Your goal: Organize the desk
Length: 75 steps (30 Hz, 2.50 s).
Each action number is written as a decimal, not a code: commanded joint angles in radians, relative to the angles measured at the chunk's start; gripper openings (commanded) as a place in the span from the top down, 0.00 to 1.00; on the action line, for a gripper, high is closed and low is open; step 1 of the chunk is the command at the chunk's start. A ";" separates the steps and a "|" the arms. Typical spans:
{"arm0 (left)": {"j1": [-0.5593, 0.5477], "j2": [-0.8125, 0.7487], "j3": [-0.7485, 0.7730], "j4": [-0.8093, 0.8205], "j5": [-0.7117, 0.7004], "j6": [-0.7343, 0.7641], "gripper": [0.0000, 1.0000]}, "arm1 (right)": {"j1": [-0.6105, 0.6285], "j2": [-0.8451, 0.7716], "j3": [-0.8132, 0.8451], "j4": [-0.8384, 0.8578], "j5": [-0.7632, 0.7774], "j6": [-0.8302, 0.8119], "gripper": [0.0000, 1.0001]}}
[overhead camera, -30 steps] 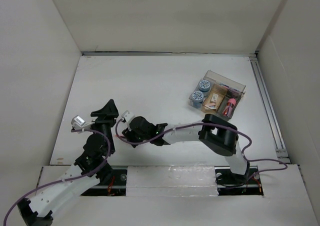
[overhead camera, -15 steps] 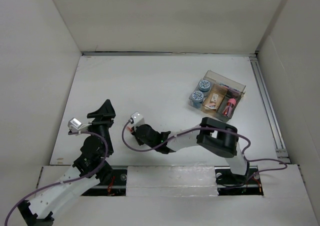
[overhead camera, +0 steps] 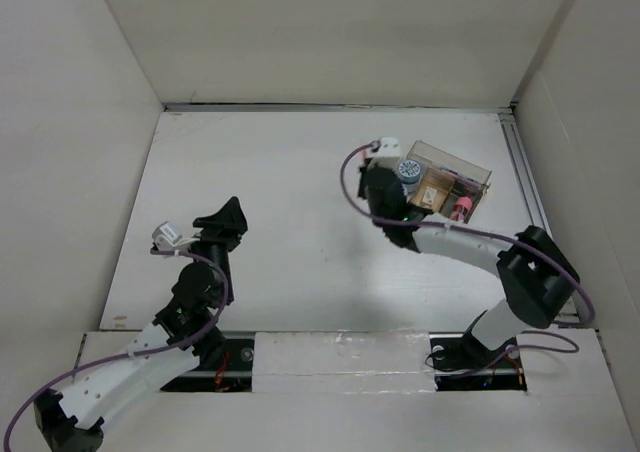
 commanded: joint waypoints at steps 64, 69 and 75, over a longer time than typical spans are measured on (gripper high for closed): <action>-0.002 0.033 0.023 0.103 0.108 0.047 0.33 | -0.601 0.238 0.144 0.014 0.002 -0.447 0.89; -0.002 0.046 0.028 0.102 0.108 0.045 0.33 | -0.654 0.197 0.221 -0.170 -0.259 -0.408 0.89; -0.002 0.060 0.030 0.106 0.114 0.040 0.33 | -0.702 0.115 0.304 -0.402 -0.507 -0.329 1.00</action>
